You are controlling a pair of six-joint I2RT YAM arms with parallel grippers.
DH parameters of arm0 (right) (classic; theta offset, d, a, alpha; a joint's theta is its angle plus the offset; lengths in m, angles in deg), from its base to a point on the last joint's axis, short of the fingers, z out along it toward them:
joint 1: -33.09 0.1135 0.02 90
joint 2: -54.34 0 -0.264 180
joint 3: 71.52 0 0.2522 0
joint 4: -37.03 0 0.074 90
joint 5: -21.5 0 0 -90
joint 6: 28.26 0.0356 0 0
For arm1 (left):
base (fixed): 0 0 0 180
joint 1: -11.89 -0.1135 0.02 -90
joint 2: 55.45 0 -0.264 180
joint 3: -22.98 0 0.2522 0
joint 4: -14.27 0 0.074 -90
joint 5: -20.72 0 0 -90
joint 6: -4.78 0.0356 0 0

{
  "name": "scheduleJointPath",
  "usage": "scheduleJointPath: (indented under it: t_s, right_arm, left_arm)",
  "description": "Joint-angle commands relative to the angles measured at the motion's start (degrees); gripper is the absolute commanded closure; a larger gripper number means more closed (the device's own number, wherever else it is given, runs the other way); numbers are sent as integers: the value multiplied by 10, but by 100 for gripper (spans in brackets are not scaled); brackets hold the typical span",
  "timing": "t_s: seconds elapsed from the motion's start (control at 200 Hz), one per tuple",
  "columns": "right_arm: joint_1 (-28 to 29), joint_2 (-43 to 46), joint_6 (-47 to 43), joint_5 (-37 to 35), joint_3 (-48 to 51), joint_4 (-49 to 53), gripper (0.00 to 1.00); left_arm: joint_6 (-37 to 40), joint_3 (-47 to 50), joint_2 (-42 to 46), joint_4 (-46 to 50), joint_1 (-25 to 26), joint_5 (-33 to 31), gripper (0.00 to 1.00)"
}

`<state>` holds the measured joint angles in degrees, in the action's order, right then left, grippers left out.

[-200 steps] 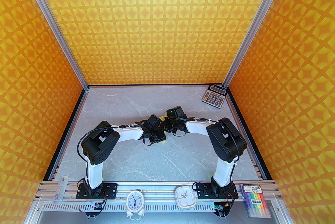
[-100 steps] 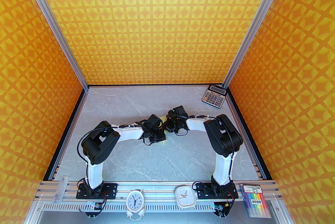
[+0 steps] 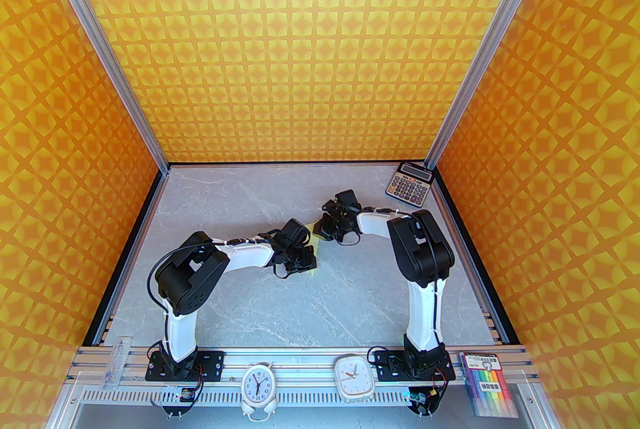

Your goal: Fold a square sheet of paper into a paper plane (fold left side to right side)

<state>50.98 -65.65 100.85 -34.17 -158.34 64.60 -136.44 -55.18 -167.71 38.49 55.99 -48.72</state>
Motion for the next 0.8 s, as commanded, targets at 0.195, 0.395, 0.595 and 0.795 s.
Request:
scheduleJointPath:
  t_s: [0.195,0.395,0.595,0.795]
  right_arm:
    - [-43,-65,-20,-95,-78,42,91]
    - [-57,-86,-22,-103,-137,70,91]
    - [-75,-104,-24,-122,-191,103,91]
    - [-69,-28,-32,-99,-152,96,90]
  left_arm:
    - [22,30,-33,122,2,-5,100]
    - [26,28,-32,121,2,-3,100]
    - [32,27,-26,124,2,-1,100]
    - [51,-22,-5,161,-2,-1,100]
